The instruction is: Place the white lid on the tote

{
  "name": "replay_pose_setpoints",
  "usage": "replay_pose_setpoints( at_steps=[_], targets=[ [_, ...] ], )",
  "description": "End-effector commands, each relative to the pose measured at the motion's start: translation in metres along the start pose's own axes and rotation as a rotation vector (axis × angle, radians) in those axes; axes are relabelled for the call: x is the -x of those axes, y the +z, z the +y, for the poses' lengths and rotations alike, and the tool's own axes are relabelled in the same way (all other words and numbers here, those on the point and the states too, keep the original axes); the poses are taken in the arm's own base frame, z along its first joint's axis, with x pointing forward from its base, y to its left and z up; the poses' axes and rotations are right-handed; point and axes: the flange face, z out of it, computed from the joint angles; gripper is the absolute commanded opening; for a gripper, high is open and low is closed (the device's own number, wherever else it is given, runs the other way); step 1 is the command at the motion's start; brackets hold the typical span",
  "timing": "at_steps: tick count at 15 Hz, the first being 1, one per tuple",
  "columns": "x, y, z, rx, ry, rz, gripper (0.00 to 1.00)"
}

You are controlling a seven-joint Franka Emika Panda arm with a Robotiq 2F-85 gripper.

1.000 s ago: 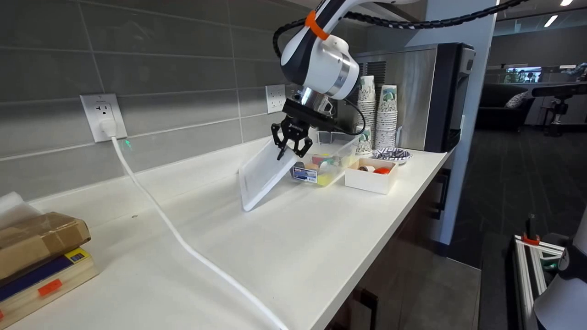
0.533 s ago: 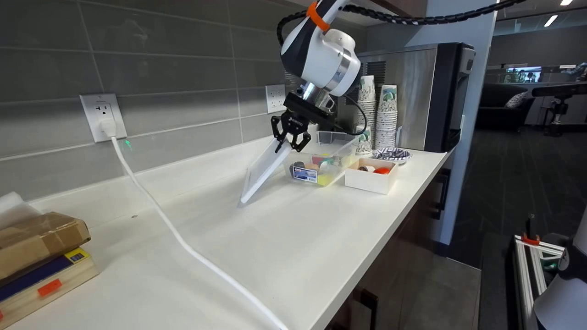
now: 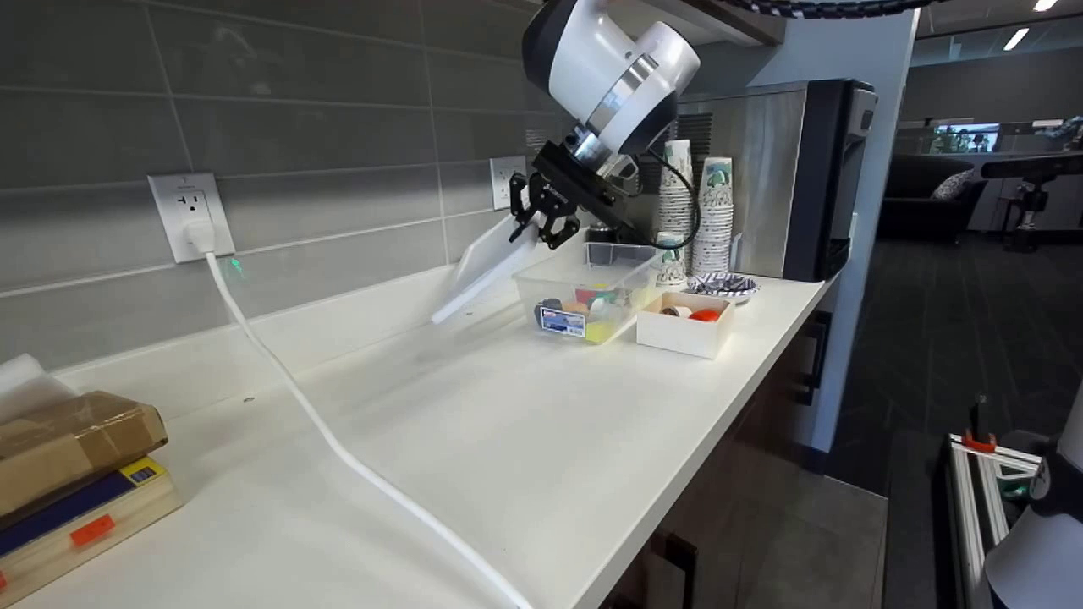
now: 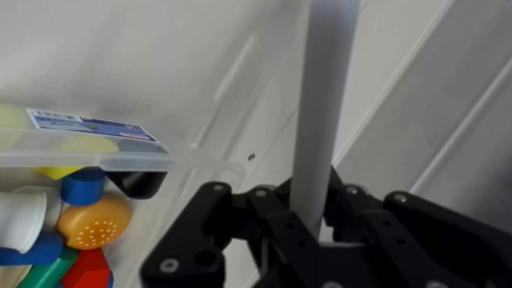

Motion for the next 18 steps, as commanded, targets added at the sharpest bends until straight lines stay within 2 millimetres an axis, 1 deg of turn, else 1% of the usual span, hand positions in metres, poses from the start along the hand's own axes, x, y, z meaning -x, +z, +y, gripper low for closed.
replay_pose_setpoints(
  at_steps=[1,3,6,9,11,13,15,18],
  targets=[
    [0.004,-0.045,0.003,-0.055,0.053,0.098,0.02],
    [0.005,-0.066,0.015,-0.07,0.118,0.139,0.02],
    [0.006,-0.104,0.042,-0.084,0.214,0.204,0.02],
    [0.002,-0.129,0.072,-0.086,0.283,0.26,0.02],
    [-0.005,-0.141,0.094,-0.094,0.317,0.295,0.02],
    [-0.013,-0.148,0.114,-0.102,0.327,0.33,0.02],
    [-0.02,-0.146,0.132,-0.123,0.327,0.349,0.02],
    [-0.024,-0.125,0.156,-0.169,0.319,0.343,0.02]
  ],
)
